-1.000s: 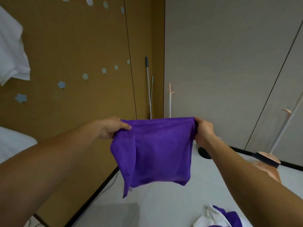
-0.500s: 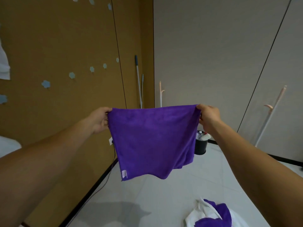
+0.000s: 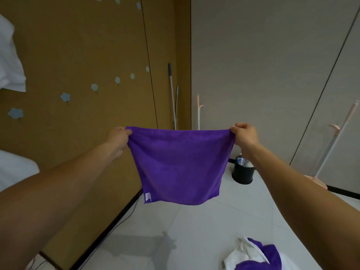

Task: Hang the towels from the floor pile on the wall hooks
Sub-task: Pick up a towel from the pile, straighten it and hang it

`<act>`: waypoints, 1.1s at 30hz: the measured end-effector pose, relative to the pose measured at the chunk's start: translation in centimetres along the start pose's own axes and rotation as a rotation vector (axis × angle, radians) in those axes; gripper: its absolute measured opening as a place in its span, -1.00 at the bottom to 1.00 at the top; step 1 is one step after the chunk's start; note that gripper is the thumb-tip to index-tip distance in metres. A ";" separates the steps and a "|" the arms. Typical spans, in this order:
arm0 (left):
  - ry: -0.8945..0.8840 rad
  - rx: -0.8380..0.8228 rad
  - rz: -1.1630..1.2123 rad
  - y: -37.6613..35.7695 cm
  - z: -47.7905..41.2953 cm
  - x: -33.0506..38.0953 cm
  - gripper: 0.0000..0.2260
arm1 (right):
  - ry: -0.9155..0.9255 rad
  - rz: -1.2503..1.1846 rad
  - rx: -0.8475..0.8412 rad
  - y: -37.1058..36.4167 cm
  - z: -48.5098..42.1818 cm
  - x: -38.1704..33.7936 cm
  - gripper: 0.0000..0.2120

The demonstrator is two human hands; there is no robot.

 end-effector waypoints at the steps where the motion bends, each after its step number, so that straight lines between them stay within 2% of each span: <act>1: 0.011 0.013 0.025 0.3 0.2 -0.1 -0.83 | -0.020 -0.021 0.002 -0.4 -0.1 0.0 -0.74; 6: 0.054 0.029 -0.050 1.4 1.6 -0.8 -0.84 | -0.020 0.014 -0.066 -2.4 0.8 0.3 -0.70; 11: 0.040 -0.222 -0.238 -1.1 4.5 -0.9 -0.95 | -0.047 -0.118 -0.317 -6.7 3.9 -1.3 -0.70; 12: 0.015 -0.288 -0.276 -1.9 5.2 -0.8 -0.91 | -0.026 -0.133 -0.385 -7.5 4.7 -2.0 -0.69; 15: -0.043 -0.489 -0.419 -4.0 6.7 -0.7 -0.53 | 0.069 -0.183 -0.576 -9.4 6.7 -4.1 -0.68; 17: -0.065 -0.593 -0.484 -4.8 7.1 -0.6 -0.42 | 0.144 -0.188 -0.704 -10.1 7.6 -5.2 -0.65; 19: -0.133 -0.568 -0.559 -5.4 7.1 -0.6 -0.54 | 0.240 -0.133 -0.790 -10.3 7.9 -5.8 -0.60; 22: -0.220 -0.326 -0.646 -6.0 6.6 -0.7 -0.94 | 0.332 -0.097 -0.799 -10.2 7.9 -5.5 -0.56; 24: -0.246 -0.233 -0.654 -6.3 6.2 -0.5 -0.85 | 0.329 -0.065 -0.714 -10.2 7.7 -4.6 -0.56; 26: -0.251 -0.219 -0.590 -6.3 6.1 -0.1 -0.82 | 0.310 0.040 -0.644 -10.3 7.5 -3.0 -0.56; 29: -0.256 -0.246 -0.416 -6.4 6.9 1.2 -0.87 | 0.214 0.196 -0.709 -10.2 7.5 -1.1 -0.32; 30: -0.262 -0.271 -0.382 -6.4 7.0 1.5 -0.91 | 0.188 0.225 -0.741 -10.2 7.3 -0.7 -0.34; 33: -0.309 -0.293 -0.465 -5.9 7.0 1.7 -0.84 | 0.254 0.359 -0.733 -9.6 6.3 -1.0 -0.74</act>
Point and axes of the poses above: each hand's wrist, its own z-axis away from the middle knuckle, its own y-axis out of the back of the hand, x = y × z, the point moved 1 cm from there along -z, towards the middle knuckle, and after that the axes turned 13 degrees about y, right-handed, at the moved point
